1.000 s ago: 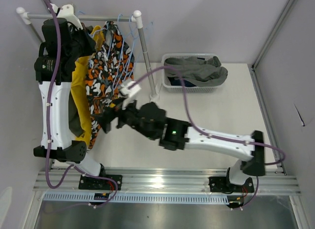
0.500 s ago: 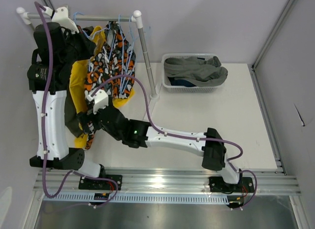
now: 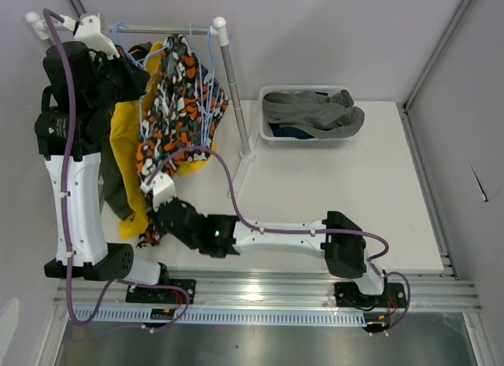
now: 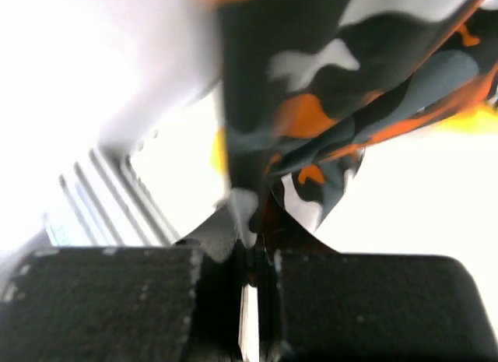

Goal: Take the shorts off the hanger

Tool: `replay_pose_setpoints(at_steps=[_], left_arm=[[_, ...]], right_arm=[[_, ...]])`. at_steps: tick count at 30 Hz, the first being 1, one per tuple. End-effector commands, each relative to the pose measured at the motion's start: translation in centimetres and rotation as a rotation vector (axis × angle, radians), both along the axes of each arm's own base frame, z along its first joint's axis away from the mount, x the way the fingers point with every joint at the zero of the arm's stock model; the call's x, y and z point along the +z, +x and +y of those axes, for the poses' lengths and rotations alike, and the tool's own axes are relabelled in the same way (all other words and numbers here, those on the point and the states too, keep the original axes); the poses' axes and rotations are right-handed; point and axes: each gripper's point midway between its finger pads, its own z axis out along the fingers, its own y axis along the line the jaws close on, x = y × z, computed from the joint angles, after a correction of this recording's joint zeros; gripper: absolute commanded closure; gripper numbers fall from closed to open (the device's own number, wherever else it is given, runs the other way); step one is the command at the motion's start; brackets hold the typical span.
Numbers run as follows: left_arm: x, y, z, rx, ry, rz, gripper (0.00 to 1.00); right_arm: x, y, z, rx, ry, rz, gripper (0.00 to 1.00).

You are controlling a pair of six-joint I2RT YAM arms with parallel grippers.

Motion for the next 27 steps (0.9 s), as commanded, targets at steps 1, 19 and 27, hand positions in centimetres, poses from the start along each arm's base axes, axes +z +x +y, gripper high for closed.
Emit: replay_pose_setpoints(at_steps=[1, 19, 27], left_arm=[[3.3, -0.3, 0.2, 0.008, -0.021, -0.114, 1.00], [4.5, 0.5, 1.0, 0.043, -0.003, -0.152, 1.00], [4.5, 1.4, 1.4, 0.059, 0.003, -0.148, 1.00]], right_arm=[[0.2, -6.8, -1.6, 0.050, -0.006, 0.028, 1.00], [-3.2, -9.8, -2.5, 0.045, -0.069, 0.055, 1.00], [-7.7, -12.5, -4.2, 0.036, -0.126, 0.103, 1.00]])
